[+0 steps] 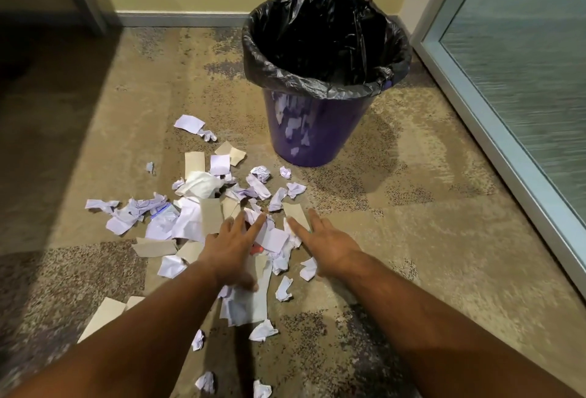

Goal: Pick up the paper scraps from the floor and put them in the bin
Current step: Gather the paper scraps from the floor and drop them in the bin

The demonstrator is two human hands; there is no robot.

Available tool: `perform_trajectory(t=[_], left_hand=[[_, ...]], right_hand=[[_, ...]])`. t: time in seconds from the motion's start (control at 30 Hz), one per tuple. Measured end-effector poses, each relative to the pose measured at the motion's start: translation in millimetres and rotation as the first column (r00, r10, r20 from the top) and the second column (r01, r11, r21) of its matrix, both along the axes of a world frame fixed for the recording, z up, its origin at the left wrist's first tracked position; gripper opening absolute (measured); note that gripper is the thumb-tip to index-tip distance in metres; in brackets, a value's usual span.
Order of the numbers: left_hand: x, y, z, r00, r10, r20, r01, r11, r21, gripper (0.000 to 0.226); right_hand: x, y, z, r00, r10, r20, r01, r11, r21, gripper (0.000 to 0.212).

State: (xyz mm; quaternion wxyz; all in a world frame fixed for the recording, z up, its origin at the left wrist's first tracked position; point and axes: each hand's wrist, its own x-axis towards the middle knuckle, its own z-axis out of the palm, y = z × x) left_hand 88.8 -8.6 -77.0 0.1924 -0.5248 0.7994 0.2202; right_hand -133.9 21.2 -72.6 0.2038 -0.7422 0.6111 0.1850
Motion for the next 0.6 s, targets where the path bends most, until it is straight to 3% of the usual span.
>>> perform_trajectory(t=[0.3,0.53,0.6], left_hand=[[-12,8,-5,0.998,0.019,-0.057,-0.023,0.997,-0.072,0.118],[-20,30,-16,0.942,0.028,-0.334,-0.096,0.977,-0.190,0.040],[-23,35,-17,0.926,0.014,-0.377,-0.103,0.971,-0.217,0.029]], right_hand=[[21,-7,4,0.991,-0.009,0.136,0.006,1.000,0.020,0.117],[36,14,-3,0.963,-0.001,0.269,0.049,0.984,-0.172,0.061],[40,24,-7,0.961,0.012,0.278,0.053,0.973,-0.224,0.052]])
